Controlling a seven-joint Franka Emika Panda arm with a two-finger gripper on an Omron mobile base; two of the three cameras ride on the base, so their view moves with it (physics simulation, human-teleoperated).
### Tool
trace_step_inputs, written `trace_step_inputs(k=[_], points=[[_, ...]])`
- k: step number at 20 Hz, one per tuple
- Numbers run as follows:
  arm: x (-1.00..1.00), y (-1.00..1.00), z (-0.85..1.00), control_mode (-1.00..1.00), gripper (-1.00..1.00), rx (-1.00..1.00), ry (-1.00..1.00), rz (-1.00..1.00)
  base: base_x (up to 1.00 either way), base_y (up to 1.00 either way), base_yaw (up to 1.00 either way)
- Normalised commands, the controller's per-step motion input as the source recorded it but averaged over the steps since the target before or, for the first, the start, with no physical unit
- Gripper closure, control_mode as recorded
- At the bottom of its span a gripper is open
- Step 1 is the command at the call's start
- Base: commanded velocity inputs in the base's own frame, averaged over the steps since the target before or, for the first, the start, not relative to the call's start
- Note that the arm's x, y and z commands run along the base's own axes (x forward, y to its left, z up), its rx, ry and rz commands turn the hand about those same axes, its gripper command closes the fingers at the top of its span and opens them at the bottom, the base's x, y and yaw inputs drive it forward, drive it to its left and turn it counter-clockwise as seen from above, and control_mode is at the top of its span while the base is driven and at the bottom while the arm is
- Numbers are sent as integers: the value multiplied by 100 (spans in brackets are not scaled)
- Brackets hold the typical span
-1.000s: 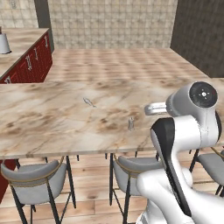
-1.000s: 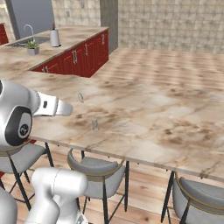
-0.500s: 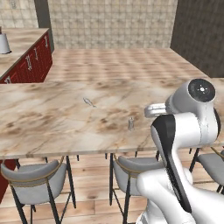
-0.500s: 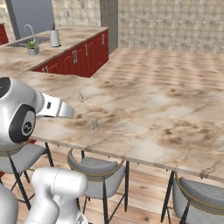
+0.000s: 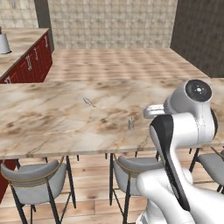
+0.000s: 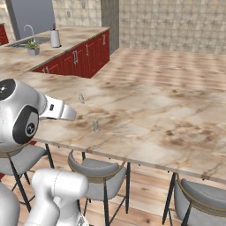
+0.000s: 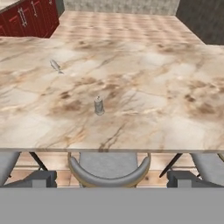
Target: Pick the candle and jar from the dining table and place them in the open cabinet. Close the cabinet after placing the objects.
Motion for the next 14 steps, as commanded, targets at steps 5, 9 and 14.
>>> trace_step_inputs(k=[5,9,14], points=[[15,0,-10,-100,-100,5,0,0,0,0,0],[25,-1,-9,-100,-100,5,4,0,0,0,0],[28,0,-16,-100,-100,5,1,0,0,0,0]])
